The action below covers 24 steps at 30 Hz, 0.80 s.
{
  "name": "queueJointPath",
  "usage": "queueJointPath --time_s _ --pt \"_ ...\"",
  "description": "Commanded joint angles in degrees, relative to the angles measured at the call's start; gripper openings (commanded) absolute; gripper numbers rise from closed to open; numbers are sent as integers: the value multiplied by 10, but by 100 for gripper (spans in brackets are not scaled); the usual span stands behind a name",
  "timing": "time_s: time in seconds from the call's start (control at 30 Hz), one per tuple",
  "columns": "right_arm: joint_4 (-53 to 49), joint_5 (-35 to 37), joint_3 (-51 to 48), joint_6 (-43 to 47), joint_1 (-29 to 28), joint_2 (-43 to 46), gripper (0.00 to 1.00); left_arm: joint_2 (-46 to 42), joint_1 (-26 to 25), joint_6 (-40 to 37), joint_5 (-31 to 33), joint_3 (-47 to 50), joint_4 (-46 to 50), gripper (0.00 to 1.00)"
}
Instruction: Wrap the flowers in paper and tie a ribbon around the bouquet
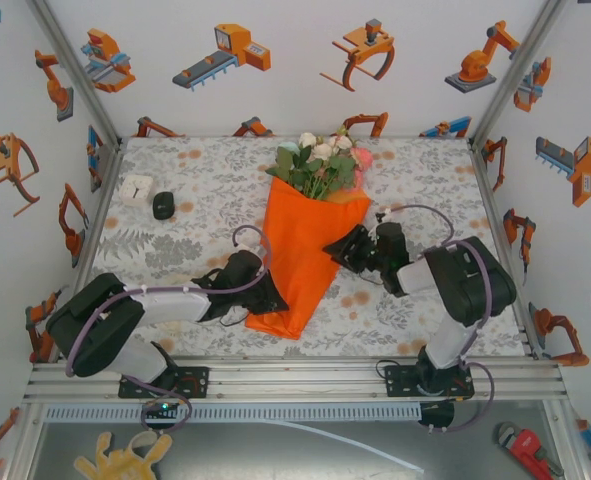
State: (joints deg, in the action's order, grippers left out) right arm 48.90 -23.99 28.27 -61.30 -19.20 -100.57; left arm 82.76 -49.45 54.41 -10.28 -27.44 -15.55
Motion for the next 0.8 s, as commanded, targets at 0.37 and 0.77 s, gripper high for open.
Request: queueJointPath --time_s 0.37,0.77 --pt "7 4 191 1 136 -163 48 -16 3 0 -2 25 -9 17" --pt "-41 -40 184 20 147 -7 47 -115 7 -49 75 -45 126 47"
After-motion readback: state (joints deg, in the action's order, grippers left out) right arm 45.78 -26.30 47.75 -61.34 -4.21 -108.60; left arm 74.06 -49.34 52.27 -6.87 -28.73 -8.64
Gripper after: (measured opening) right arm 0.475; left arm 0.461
